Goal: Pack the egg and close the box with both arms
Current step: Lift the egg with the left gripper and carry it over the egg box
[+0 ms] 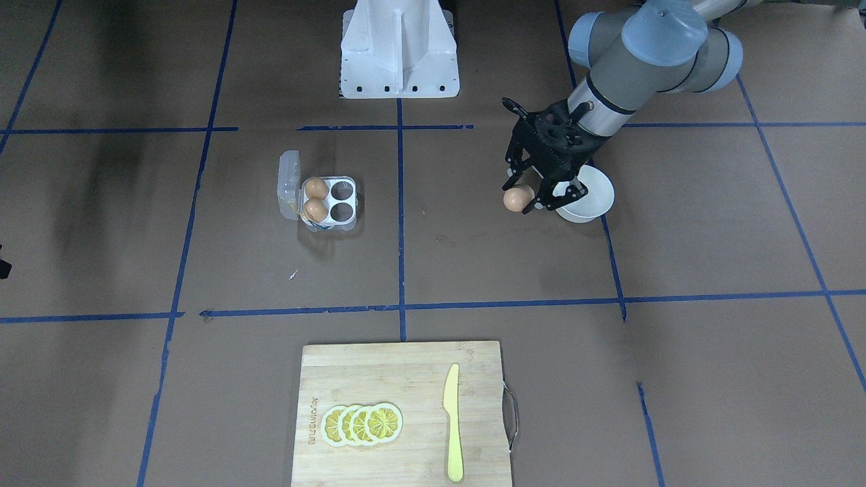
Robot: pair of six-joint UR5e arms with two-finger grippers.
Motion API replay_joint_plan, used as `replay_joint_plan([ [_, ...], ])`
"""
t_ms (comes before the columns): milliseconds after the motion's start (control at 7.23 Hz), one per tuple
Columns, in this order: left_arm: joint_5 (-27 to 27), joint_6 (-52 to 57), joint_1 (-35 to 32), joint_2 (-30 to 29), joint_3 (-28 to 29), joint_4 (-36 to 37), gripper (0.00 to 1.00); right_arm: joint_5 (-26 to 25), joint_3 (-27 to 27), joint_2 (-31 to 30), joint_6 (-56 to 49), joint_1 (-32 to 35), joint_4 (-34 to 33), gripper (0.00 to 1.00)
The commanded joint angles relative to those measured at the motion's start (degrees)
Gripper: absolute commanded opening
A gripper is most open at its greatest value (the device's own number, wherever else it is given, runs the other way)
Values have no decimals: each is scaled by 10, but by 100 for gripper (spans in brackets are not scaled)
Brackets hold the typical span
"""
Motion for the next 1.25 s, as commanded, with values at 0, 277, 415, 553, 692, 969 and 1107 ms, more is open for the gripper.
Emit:
replay_joint_plan([
  [0, 34, -4, 55, -22, 44, -136, 0, 0, 1, 0, 6, 0, 0, 100],
  [277, 164, -17, 114, -29, 86, -260, 0, 1, 2, 0, 25, 0, 0, 100],
  [415, 230, -87, 147, -43, 84, -263, 0, 1, 4, 0, 34, 0, 0, 100],
  [553, 257, -126, 166, -64, 88, -263, 0, 1, 4, 0, 35, 0, 0, 100],
  [692, 288, -126, 176, -66, 89, -273, 0, 2, 3, -1, 36, 0, 0, 100],
  [969, 351, -124, 203, -93, 122, -289, 0, 1, -3, -2, 36, 0, 0, 100],
  [1107, 351, -119, 204, -127, 152, -287, 0, 1, -5, -2, 36, 0, -1, 100],
])
